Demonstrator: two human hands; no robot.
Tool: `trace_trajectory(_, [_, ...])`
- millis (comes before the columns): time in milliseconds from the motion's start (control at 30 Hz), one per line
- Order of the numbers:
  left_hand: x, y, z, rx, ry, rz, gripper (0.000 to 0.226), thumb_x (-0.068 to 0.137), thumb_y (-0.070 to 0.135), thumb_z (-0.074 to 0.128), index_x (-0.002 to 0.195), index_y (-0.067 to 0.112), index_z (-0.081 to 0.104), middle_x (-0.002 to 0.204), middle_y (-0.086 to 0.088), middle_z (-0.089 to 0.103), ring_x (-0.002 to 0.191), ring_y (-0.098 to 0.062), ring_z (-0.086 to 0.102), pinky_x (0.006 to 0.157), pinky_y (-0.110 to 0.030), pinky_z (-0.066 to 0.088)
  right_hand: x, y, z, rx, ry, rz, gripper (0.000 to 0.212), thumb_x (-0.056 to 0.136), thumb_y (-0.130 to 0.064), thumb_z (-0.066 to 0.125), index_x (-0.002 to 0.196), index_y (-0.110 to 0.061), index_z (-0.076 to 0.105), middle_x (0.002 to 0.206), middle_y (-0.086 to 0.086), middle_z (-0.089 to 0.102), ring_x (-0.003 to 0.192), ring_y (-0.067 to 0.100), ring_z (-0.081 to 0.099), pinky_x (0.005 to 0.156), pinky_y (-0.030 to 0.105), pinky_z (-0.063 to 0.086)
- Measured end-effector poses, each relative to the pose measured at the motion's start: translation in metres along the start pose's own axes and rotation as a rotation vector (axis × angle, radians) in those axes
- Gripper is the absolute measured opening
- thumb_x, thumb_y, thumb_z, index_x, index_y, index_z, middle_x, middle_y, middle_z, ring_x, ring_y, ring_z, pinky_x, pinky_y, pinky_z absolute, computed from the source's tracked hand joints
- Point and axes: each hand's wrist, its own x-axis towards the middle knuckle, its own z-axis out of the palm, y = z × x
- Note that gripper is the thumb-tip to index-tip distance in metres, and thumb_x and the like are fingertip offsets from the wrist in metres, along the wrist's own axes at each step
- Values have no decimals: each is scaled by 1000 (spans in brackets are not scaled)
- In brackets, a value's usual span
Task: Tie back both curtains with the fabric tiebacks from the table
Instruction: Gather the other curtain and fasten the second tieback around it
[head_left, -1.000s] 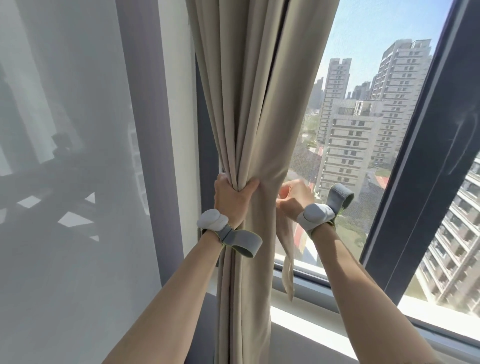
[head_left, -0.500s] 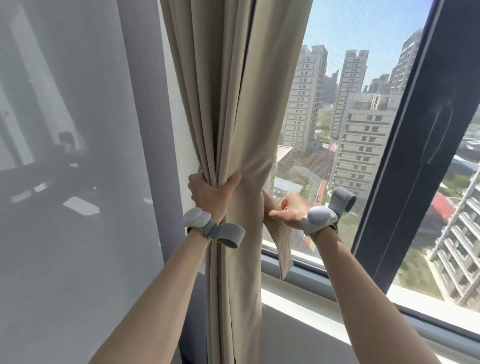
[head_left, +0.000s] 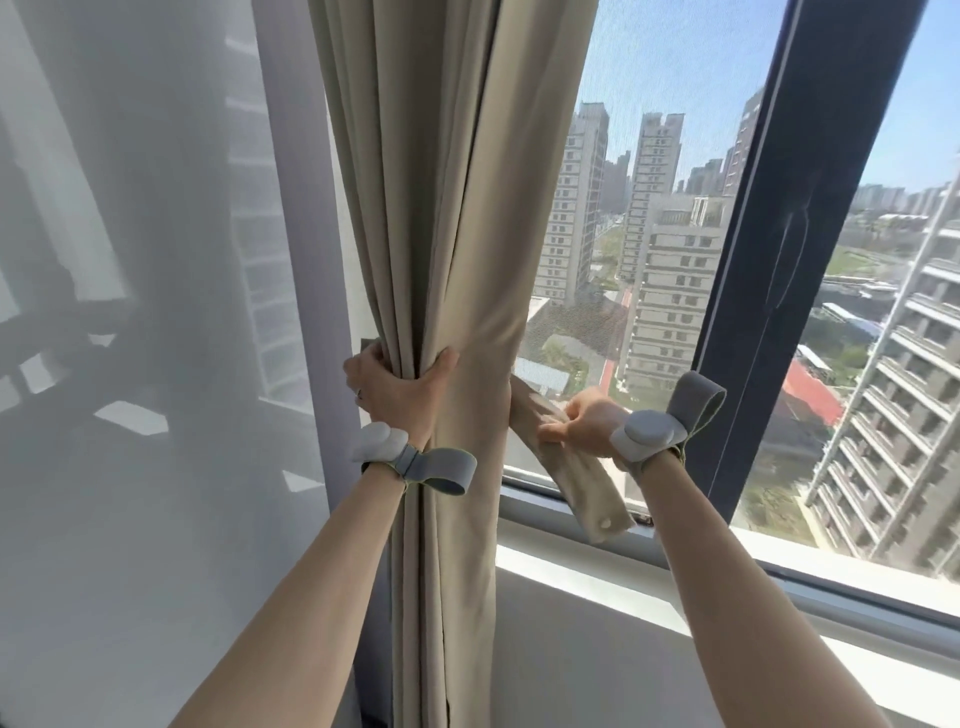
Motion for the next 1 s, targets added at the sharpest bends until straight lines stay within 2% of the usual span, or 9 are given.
trace_trajectory(167, [-15,2,-25,-102,-70,13,81,54,59,87,117,26,48,122,1,43,108,-21,59,88,-39,59,-40,-19,6,244,130,-47,57,70,-26,84,116,4,65,95,17,72,83,26,73,73,45,64])
trace_trajectory(300, [-26,6,-50,-136,-95,30,88,61,57,86,132,21,49,122,3,44,115,-20,55,98,-41,54,-70,-38,6,308,173,-95,52,67,-22,88,109,-8,61,114,16,67,100,30,68,82,44,61])
trace_trajectory(367, [-32,10,-63,-150,-88,34,84,64,56,85,132,21,51,121,3,45,114,-19,55,99,-41,52,-85,-46,7,315,188,-120,53,68,-21,87,110,-12,57,118,17,63,106,33,65,90,49,57])
trace_trajectory(467, [-41,19,-77,-219,-97,26,70,72,49,82,129,22,53,121,3,44,114,-19,58,100,-40,53,-101,-51,10,363,156,-152,47,75,-10,80,113,-8,53,113,22,62,102,39,66,87,57,57])
trace_trajectory(600, [-58,33,-91,-294,-58,77,34,89,25,71,120,19,58,113,-1,43,106,-20,58,99,-41,50,-119,-56,14,386,87,-155,33,85,0,64,117,4,57,104,27,69,87,34,70,80,58,58])
trace_trajectory(667, [-66,38,-96,-306,-61,114,20,94,15,63,111,22,57,115,-6,46,102,-20,59,97,-42,51,-126,-57,17,369,88,-142,28,88,-2,60,114,6,59,108,27,70,93,38,71,83,61,57])
trace_trajectory(733, [-71,42,-100,-292,-84,155,17,95,11,59,105,24,59,117,-10,50,98,-10,60,94,-33,52,-132,-59,18,371,94,-139,24,90,-2,58,112,8,61,111,26,70,100,41,70,85,60,57])
trace_trajectory(833, [-76,42,-104,-226,-97,250,16,93,5,56,103,13,65,109,-6,53,82,7,55,79,-5,42,-137,-62,18,406,104,-134,20,91,-1,58,108,5,65,113,24,68,102,40,69,86,55,59])
trace_trajectory(1000, [-79,38,-108,-176,-186,365,20,93,-6,54,99,4,70,108,-6,61,91,-10,60,83,-12,47,-146,-69,16,460,141,-135,16,90,-7,63,104,1,64,115,22,66,101,39,69,86,55,59])
